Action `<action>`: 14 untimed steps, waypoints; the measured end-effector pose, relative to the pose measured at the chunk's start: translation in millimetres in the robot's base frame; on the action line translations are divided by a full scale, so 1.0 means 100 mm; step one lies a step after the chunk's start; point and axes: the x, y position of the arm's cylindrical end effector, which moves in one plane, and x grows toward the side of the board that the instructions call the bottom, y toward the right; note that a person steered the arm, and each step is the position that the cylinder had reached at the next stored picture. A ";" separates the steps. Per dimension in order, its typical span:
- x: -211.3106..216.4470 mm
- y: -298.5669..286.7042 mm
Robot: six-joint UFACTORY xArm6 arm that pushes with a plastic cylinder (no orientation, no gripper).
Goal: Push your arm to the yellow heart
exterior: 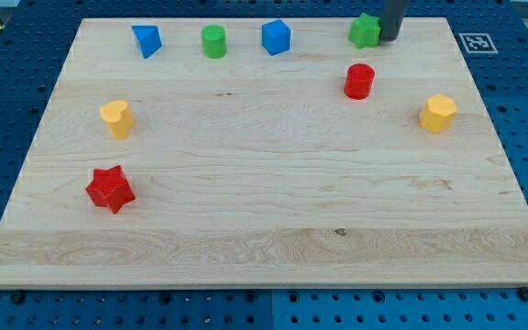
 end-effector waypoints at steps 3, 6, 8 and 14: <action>0.25 0.17; 1.10 0.11; 1.38 0.11; 1.71 -2.16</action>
